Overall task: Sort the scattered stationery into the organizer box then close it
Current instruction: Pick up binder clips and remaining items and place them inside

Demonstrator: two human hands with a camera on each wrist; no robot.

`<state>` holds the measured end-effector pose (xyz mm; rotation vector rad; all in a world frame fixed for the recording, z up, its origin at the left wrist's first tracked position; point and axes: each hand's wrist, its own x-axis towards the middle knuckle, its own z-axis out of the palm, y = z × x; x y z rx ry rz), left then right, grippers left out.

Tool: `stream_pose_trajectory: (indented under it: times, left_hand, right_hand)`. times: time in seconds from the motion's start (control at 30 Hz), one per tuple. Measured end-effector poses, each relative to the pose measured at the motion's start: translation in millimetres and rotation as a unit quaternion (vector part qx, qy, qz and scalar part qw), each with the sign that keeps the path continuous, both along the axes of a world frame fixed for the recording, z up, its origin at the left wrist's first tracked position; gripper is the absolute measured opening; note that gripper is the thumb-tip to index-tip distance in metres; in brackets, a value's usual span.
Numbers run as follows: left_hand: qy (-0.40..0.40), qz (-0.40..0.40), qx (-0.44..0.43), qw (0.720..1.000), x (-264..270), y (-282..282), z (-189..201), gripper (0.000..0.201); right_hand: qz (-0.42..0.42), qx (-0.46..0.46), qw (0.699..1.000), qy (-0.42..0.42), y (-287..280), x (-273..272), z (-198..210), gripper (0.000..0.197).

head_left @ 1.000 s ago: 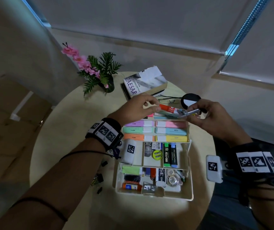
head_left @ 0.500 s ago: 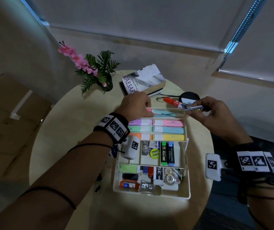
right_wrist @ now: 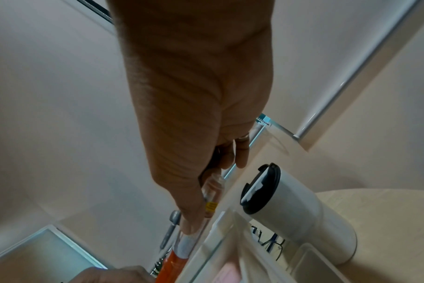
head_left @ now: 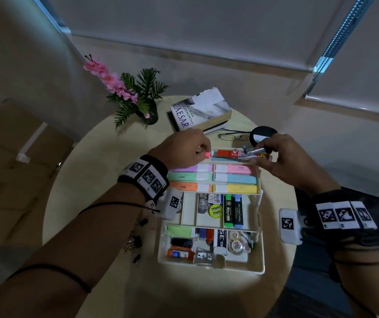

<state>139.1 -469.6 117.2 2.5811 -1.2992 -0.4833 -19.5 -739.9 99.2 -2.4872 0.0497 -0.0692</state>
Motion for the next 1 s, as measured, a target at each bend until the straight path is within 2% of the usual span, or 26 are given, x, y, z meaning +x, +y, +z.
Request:
stream_pose_trajectory:
  times: [0.13, 0.3, 0.4, 0.53, 0.63, 0.77, 0.9, 1.0]
  left_hand:
    - [0.007, 0.017, -0.009, 1.000, -0.3, -0.6, -6.1, 0.027]
    - [-0.008, 0.021, -0.033, 0.999, -1.9, -4.5, -6.6, 0.021]
    - [-0.012, 0.052, -0.117, 0.992, -4.0, 0.4, -5.0, 0.021]
    - [0.003, 0.119, -0.282, 0.952, -5.5, 8.7, 4.4, 0.019]
    - [0.025, 0.144, -0.370, 0.917, -9.4, 16.8, 19.9, 0.018]
    - [0.071, 0.195, -0.431, 0.878, -12.3, 34.6, 35.1, 0.019]
    - [0.104, 0.238, -0.465, 0.847, -14.8, 55.1, 38.7, 0.022]
    - [0.112, 0.259, -0.476, 0.833, -24.0, 76.0, 32.8, 0.014]
  right_hand:
    - [0.003, -0.040, 0.999, 0.015, 0.9, 2.6, -3.8, 0.030]
    - [0.004, -0.044, 0.999, 0.028, 0.6, 6.6, -4.6, 0.027]
    - [0.014, -0.031, 0.999, 0.034, 3.1, 13.0, -7.9, 0.032]
    - [0.036, -0.025, 0.998, 0.050, 16.2, 20.5, -16.1, 0.041]
    - [0.014, -0.013, 0.999, 0.046, 24.0, 22.2, -13.9, 0.048]
    - [-0.018, 0.040, 0.999, -0.008, 43.3, 27.7, -4.0, 0.020]
    - [-0.029, 0.081, 0.995, -0.042, 87.8, 49.0, 4.3, 0.014]
    - [-0.042, 0.128, 0.991, -0.025, 123.5, 63.0, 2.6, 0.009]
